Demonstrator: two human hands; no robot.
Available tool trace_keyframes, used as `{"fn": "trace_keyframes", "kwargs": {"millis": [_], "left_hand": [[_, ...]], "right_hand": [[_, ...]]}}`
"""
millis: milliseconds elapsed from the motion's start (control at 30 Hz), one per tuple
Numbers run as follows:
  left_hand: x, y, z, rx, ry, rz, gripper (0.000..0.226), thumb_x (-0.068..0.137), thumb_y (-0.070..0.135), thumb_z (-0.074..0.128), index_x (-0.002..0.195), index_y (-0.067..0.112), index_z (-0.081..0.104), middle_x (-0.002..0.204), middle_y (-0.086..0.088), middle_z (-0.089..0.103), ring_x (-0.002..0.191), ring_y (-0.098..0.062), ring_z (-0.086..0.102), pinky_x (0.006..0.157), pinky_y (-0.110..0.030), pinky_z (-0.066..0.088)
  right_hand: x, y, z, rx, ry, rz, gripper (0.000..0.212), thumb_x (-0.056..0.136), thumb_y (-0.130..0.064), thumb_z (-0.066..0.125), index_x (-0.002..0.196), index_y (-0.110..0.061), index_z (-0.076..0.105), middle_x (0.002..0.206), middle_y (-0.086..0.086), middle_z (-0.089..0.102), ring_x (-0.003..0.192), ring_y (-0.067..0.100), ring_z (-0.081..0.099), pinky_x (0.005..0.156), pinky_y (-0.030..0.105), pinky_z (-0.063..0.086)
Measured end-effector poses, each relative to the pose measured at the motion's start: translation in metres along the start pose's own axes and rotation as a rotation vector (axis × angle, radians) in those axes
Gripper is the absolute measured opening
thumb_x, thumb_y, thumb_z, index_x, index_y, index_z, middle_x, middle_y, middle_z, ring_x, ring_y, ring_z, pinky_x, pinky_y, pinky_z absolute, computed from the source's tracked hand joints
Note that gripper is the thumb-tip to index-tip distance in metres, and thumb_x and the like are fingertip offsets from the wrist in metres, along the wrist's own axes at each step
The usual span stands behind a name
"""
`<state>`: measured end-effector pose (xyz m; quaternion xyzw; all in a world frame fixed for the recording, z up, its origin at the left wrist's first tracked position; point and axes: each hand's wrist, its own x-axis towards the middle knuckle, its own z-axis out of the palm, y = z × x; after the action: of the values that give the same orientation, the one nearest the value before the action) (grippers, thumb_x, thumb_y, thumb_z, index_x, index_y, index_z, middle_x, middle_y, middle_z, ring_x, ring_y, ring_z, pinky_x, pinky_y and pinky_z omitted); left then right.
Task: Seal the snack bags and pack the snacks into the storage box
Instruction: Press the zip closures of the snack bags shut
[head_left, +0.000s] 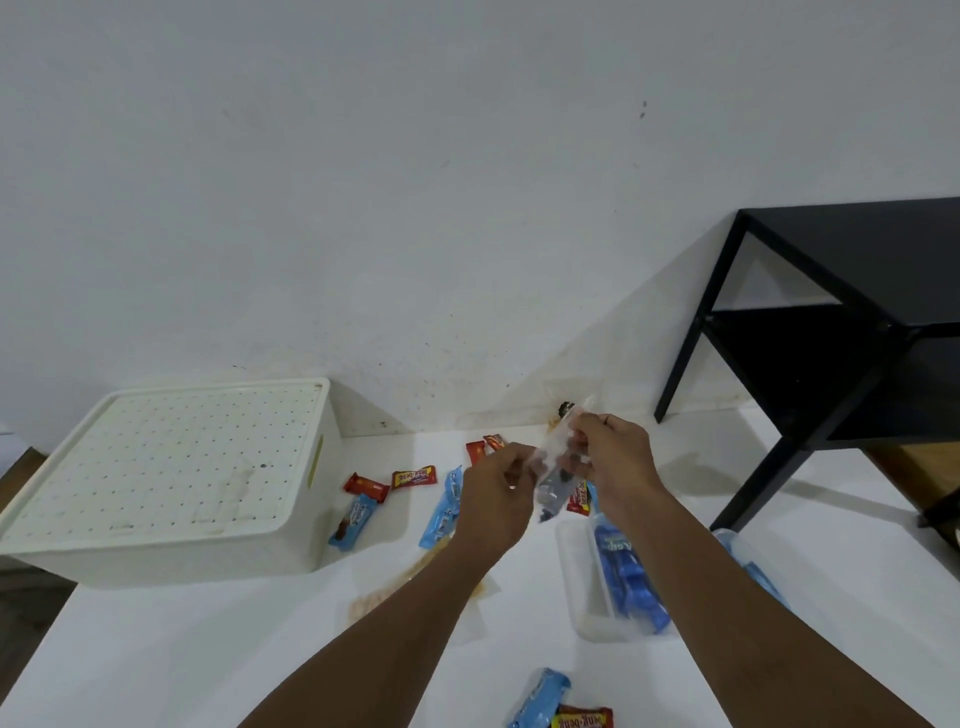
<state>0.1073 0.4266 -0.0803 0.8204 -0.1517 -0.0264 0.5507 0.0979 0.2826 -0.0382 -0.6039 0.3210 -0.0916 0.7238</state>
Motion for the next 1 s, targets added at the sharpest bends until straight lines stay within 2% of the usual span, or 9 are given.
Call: {"fn": "trace_keyframes", "kwargs": {"millis": [67, 200, 300, 400, 533, 600, 767, 900, 1000], "left_hand": [[0.015, -0.007, 0.000, -0.073, 0.011, -0.085, 0.015, 0.098, 0.017, 0.060, 0.101, 0.016, 0.074, 0.094, 0.004, 0.077, 0.088, -0.009, 0.073, 0.080, -0.033, 0.061], [0.037, -0.012, -0.006, -0.233, -0.229, -0.186, 0.012, 0.098, 0.009, 0.059, 0.095, 0.010, 0.070, 0.083, -0.001, 0.072, 0.074, -0.010, 0.068, 0.063, -0.024, 0.048], [0.056, -0.014, -0.007, -0.158, -0.360, -0.172, 0.013, 0.098, 0.002, 0.057, 0.093, 0.005, 0.067, 0.075, 0.000, 0.068, 0.061, 0.001, 0.065, 0.054, -0.011, 0.043], [0.086, -0.026, -0.006, -0.084, -0.286, -0.184, 0.016, 0.095, -0.002, 0.057, 0.090, 0.002, 0.071, 0.079, -0.001, 0.071, 0.061, 0.003, 0.066, 0.057, -0.012, 0.048], [0.132, -0.046, 0.007, -0.015, -0.119, -0.242, 0.015, 0.089, 0.002, 0.061, 0.087, 0.008, 0.074, 0.084, -0.002, 0.077, 0.074, -0.009, 0.074, 0.071, -0.025, 0.059], [0.153, -0.054, 0.017, -0.032, -0.074, -0.275, 0.010, 0.089, 0.006, 0.064, 0.088, 0.010, 0.073, 0.086, -0.006, 0.078, 0.077, -0.019, 0.074, 0.079, -0.032, 0.061], [0.202, -0.082, 0.046, -0.037, -0.023, -0.277, 0.011, 0.090, 0.009, 0.068, 0.086, 0.019, 0.071, 0.088, -0.008, 0.078, 0.076, -0.016, 0.071, 0.085, -0.032, 0.059], [0.226, -0.107, 0.060, 0.116, -0.056, -0.339, 0.023, 0.092, 0.022, 0.068, 0.114, 0.015, 0.069, 0.110, -0.005, 0.075, 0.087, -0.014, 0.069, 0.084, -0.020, 0.052], [0.225, -0.117, 0.063, 0.106, -0.065, -0.423, 0.045, 0.092, 0.025, 0.070, 0.133, 0.013, 0.059, 0.127, -0.005, 0.067, 0.109, -0.019, 0.067, 0.089, -0.016, 0.043]], "right_hand": [[0.009, 0.002, -0.007, -0.106, -0.037, -0.038, 0.020, 0.092, -0.028, 0.065, 0.098, -0.010, 0.069, 0.096, 0.004, 0.068, 0.084, 0.016, 0.063, 0.079, 0.032, 0.053], [0.041, 0.022, -0.037, -0.257, -0.200, -0.030, 0.040, 0.086, -0.018, 0.067, 0.123, -0.024, 0.053, 0.123, -0.006, 0.056, 0.109, 0.019, 0.059, 0.091, 0.039, 0.051], [0.065, 0.036, -0.048, -0.391, -0.404, 0.118, 0.037, 0.077, -0.007, 0.068, 0.112, -0.019, 0.065, 0.112, 0.014, 0.069, 0.100, 0.033, 0.066, 0.085, 0.053, 0.056], [0.084, 0.035, -0.042, -0.392, -0.323, 0.068, 0.019, 0.085, 0.006, 0.061, 0.093, -0.009, 0.069, 0.082, 0.014, 0.072, 0.078, 0.034, 0.061, 0.063, 0.043, 0.055], [0.128, 0.029, -0.022, -0.387, -0.283, -0.008, 0.020, 0.088, 0.010, 0.061, 0.087, -0.009, 0.067, 0.089, 0.016, 0.068, 0.076, 0.025, 0.062, 0.058, 0.030, 0.051], [0.157, 0.030, -0.014, -0.389, -0.254, -0.017, 0.021, 0.089, 0.009, 0.060, 0.085, -0.010, 0.067, 0.092, 0.017, 0.066, 0.080, 0.025, 0.062, 0.061, 0.034, 0.053], [0.223, 0.045, -0.004, -0.434, -0.167, -0.024, 0.023, 0.090, 0.005, 0.061, 0.086, -0.017, 0.068, 0.096, 0.013, 0.070, 0.077, 0.024, 0.065, 0.066, 0.039, 0.057], [0.262, 0.069, -0.002, -0.460, -0.143, 0.052, 0.020, 0.090, -0.001, 0.061, 0.100, -0.019, 0.066, 0.110, 0.012, 0.070, 0.089, 0.029, 0.067, 0.074, 0.043, 0.060], [0.270, 0.078, -0.002, -0.495, -0.070, 0.033, 0.041, 0.088, -0.014, 0.068, 0.127, -0.018, 0.056, 0.126, 0.009, 0.064, 0.108, 0.030, 0.064, 0.090, 0.046, 0.057]]}}
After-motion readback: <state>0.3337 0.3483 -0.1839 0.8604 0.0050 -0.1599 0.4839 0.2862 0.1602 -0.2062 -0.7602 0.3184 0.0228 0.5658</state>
